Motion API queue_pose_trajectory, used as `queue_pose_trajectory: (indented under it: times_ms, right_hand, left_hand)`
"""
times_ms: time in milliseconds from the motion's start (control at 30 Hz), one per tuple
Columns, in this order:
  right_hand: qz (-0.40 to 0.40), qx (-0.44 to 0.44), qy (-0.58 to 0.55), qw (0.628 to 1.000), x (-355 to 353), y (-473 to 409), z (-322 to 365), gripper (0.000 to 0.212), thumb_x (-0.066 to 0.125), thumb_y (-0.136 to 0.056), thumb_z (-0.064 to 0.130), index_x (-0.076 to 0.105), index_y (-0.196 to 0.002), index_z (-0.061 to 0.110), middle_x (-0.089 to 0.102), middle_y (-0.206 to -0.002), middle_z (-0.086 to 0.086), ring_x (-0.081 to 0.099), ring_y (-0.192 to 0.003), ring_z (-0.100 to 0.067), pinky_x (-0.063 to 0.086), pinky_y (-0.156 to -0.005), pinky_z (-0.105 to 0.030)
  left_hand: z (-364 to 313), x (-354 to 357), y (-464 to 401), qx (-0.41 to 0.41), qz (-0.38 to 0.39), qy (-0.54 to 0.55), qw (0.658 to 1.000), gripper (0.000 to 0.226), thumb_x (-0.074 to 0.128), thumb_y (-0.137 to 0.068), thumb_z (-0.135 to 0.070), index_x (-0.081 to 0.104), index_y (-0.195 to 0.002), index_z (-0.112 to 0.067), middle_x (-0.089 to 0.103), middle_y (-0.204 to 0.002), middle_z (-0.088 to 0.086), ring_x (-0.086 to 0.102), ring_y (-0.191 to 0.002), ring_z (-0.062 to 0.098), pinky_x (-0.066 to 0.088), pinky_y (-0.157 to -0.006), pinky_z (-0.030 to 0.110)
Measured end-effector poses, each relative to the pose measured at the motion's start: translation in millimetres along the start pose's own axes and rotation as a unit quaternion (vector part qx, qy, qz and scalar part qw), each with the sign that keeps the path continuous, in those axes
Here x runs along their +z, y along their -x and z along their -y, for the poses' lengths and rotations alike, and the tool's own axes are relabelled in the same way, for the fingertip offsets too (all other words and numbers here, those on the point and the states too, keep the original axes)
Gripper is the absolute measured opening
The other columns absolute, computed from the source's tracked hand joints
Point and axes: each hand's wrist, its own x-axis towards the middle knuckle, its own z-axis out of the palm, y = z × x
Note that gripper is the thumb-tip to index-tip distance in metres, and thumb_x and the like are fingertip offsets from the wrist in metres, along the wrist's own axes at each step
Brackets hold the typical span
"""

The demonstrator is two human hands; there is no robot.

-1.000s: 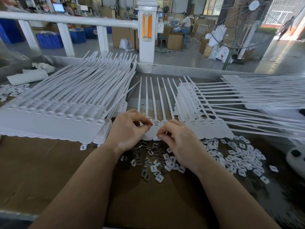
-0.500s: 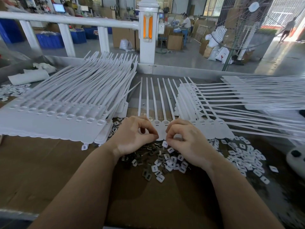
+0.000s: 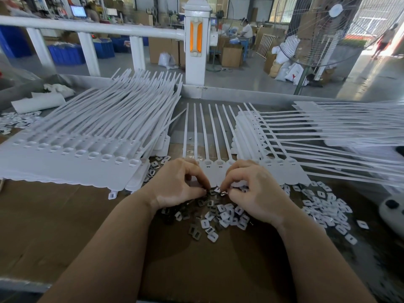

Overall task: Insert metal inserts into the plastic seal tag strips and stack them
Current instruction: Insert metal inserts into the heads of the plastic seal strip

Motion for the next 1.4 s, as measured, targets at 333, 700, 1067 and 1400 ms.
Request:
queue_pose_trajectory:
  times_ms: [333,700,1067,1400]
  right_hand:
    - [-0.009,-0.065,0.032,0.997,13.5,-5.0,1.4,0.009,0.071,-0.080,0.025,0.072,-0.088,0.021,0.055,-0.087,0.012,0.044,-0.087,-0.001,0.036,-0.084,-0.018]
    - [0.035,-0.073,0.003,0.997,14.6,-3.9,6.6,0.020,0.076,-0.072,0.037,0.073,-0.087,0.025,0.053,-0.086,0.018,0.047,-0.089,-0.001,0.037,-0.087,-0.022]
    - [0.035,-0.073,-0.003,0.997,15.9,-3.3,4.4,0.004,0.070,-0.079,0.026,0.069,-0.082,0.023,0.059,-0.085,0.011,0.052,-0.085,-0.004,0.042,-0.087,-0.026]
    - [-0.057,-0.005,-0.029,0.998,16.5,-7.5,-2.6,0.005,0.066,-0.084,0.021,0.067,-0.079,0.020,0.059,-0.083,0.010,0.052,-0.081,-0.005,0.039,-0.073,-0.016]
  left_hand:
    - [3.1,1.4,-1.7,0.011,-0.022,0.011,1.000,0.012,0.077,-0.071,-0.020,0.073,-0.071,-0.030,0.060,-0.080,-0.011,0.053,-0.069,0.004,0.041,-0.062,0.013]
    - [5.4,0.9,-2.1,0.009,-0.016,0.006,1.000,0.011,0.075,-0.074,-0.019,0.073,-0.072,-0.030,0.059,-0.083,-0.011,0.053,-0.071,0.002,0.042,-0.066,0.014]
    - [1.9,0.1,-0.5,0.009,-0.017,-0.005,1.000,0.012,0.075,-0.074,-0.018,0.072,-0.072,-0.029,0.060,-0.083,-0.010,0.054,-0.070,0.007,0.044,-0.065,0.017]
    - [1.1,-0.5,0.1,-0.003,-0.030,0.007,1.000,0.010,0.074,-0.076,-0.019,0.072,-0.074,-0.029,0.059,-0.082,-0.013,0.054,-0.074,0.005,0.040,-0.065,0.010]
